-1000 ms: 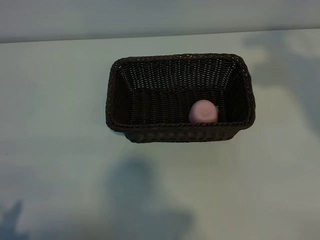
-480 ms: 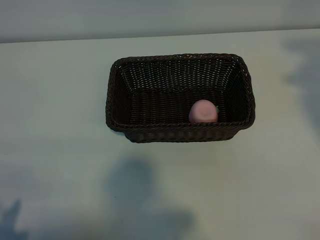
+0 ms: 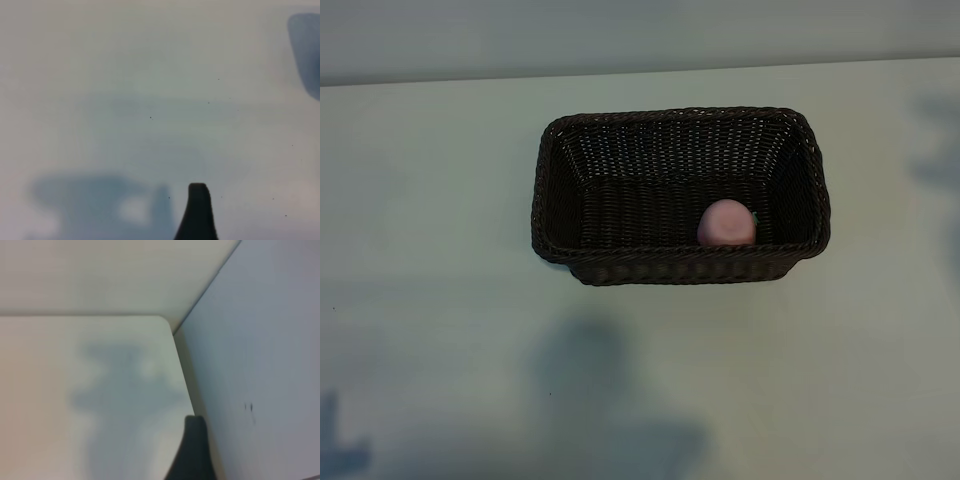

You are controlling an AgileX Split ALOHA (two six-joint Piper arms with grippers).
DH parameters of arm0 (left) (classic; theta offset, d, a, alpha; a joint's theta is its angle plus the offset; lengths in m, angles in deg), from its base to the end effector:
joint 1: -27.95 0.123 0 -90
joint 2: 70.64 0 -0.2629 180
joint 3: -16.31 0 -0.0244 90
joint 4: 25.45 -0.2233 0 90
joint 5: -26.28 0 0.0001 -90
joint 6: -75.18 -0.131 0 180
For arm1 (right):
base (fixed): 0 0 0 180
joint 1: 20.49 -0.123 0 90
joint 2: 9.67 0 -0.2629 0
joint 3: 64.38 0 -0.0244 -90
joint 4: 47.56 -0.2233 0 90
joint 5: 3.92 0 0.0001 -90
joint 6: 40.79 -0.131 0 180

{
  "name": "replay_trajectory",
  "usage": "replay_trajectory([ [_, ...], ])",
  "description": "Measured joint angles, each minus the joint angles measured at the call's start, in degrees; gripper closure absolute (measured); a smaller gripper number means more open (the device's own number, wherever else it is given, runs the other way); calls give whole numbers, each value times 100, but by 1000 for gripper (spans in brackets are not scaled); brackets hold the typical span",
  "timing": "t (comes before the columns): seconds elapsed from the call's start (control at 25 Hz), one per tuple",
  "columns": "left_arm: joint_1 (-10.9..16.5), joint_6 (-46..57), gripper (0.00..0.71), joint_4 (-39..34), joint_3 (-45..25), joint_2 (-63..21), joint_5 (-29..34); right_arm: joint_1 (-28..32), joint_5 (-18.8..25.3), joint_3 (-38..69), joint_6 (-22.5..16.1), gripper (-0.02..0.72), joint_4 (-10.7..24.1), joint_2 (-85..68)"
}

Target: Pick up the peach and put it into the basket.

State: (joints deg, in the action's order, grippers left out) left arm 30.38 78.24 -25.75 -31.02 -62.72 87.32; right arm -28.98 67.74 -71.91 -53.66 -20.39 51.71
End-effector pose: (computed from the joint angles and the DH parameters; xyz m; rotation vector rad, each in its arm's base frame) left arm 0.0265 0.0017 0.2484 -0.0975 2.0273 -0.0007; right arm 0.1453 -0.0357 0.4401 0.1692 2.1032 -0.3551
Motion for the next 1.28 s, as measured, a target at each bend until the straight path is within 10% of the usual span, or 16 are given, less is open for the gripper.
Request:
replay_trajectory([
  [0.6, 22, 0, 117, 30, 0, 0, 0, 0, -34, 397, 531, 108, -1346, -2581],
  [1.28, 22, 0, 117, 30, 0, 0, 0, 0, -735, 4500, 1093, 108, -2896, -5336],
])
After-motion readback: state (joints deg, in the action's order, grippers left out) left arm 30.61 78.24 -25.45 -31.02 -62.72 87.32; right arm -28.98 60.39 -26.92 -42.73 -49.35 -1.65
